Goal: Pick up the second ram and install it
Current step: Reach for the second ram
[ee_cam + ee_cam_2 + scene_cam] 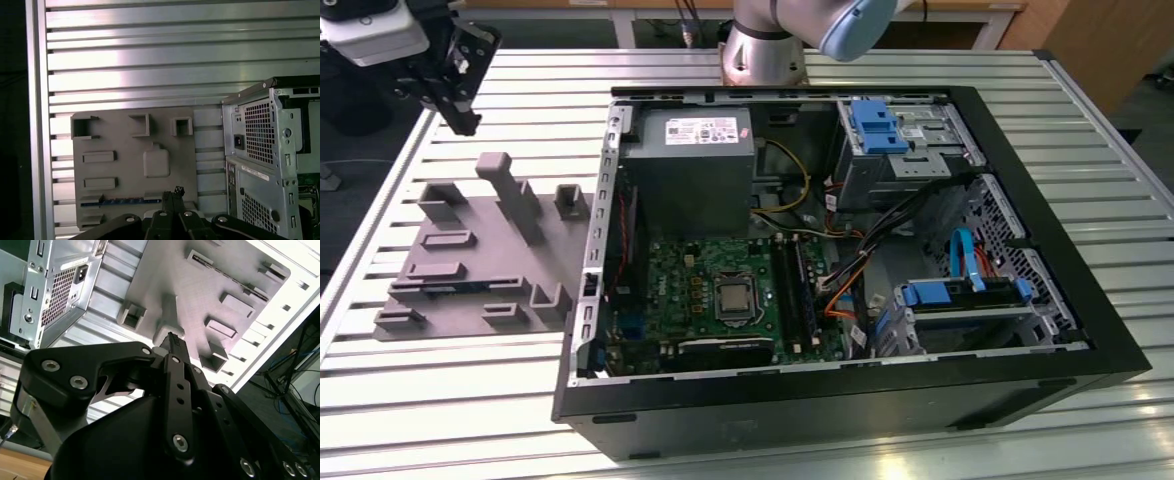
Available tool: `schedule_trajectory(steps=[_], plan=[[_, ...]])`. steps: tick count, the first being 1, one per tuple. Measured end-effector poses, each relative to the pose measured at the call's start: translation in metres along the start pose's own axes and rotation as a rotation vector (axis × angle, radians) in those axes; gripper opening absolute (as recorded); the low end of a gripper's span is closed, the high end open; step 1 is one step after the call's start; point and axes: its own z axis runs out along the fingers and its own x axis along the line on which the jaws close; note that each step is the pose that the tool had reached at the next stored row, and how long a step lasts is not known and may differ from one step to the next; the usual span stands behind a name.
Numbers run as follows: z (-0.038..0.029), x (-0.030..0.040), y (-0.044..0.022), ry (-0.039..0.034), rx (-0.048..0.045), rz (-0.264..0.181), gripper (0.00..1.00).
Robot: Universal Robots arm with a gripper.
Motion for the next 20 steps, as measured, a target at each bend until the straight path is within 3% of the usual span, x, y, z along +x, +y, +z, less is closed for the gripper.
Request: schedule_trajectory(steps=[7, 16, 20], plan=[[0.0005, 0.0055, -0.0151, 0.0000, 0.0001, 0.000, 0.11], [0.0020, 0.0145, -0.0300, 0.0001, 0.0000, 0.000, 0.11], [0.0030, 0.0241, -0.0356, 0.0000, 0.0002, 0.000, 0.11]])
